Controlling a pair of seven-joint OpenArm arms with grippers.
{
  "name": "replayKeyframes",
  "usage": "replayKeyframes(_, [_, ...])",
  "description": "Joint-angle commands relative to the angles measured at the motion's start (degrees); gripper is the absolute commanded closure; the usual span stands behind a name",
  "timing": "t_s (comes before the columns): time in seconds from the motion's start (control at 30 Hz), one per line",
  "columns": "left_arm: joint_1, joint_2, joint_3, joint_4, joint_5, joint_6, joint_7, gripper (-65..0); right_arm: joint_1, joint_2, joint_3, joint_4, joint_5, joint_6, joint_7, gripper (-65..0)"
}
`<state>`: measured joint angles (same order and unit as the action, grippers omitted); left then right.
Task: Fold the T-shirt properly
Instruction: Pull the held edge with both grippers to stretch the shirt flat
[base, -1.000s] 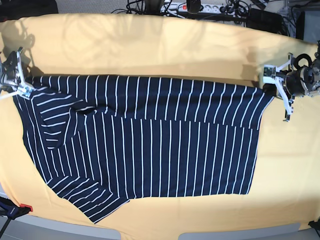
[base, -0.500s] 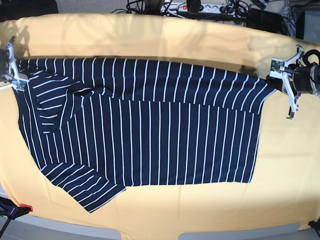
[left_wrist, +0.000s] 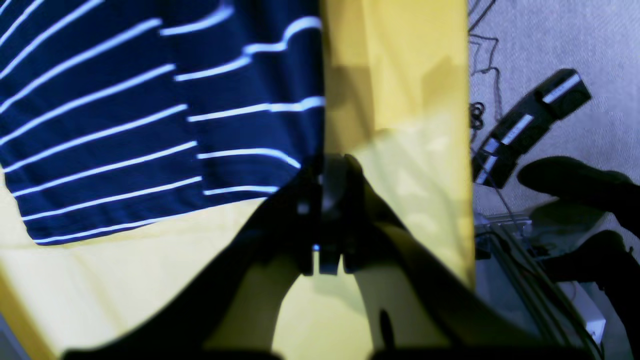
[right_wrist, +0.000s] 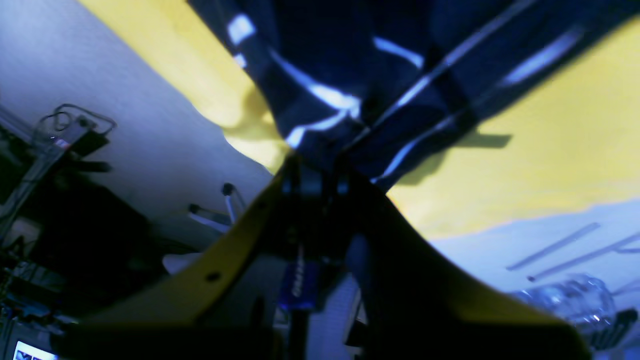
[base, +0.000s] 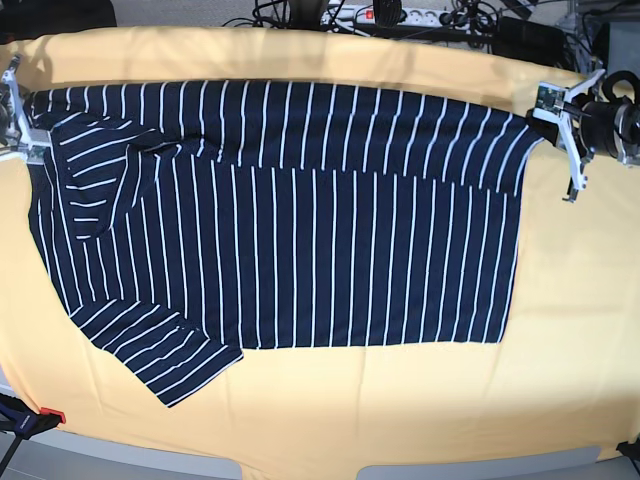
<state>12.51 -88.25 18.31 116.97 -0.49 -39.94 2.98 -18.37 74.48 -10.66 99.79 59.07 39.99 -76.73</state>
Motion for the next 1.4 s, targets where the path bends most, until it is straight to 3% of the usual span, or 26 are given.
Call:
replayKeyframes(0.0, [-0.63, -0.75, -0.72, 0.31, -0.2, -0.06, -0.17, 0.0, 0.42, 1.77, 0.79, 0.35, -0.33, 0.01, -1.14, 0.0])
replayKeyframes(0.27, [-0.63, -0.75, -0.72, 0.42, -0.26, -0.06, -0.2, 0.0, 0.42, 2.25, 0.81, 0.66, 4.66, 0.01, -3.13, 0.0])
replayKeyframes(0.43, [-0.61, -0.75, -0.72, 0.42, -0.28, -0.06, -0.22, 0.0, 0.42, 4.09, 0.81, 2.45, 14.01, 0.01, -3.27, 0.0])
replayKeyframes(1.07, [2.73, -0.75, -0.31, 1.53, -0.04, -0.06, -4.26, 0.0, -0.24, 4.72, 0.79, 2.82, 11.69, 0.01, -3.27, 0.0])
replayKeyframes(1.37, [2.75, -0.75, -0.31, 1.6, -1.33, -0.06, -4.55, 0.0, -6.45, 6.84, 0.79, 2.82, 11.45, 0.01, -3.27, 0.0])
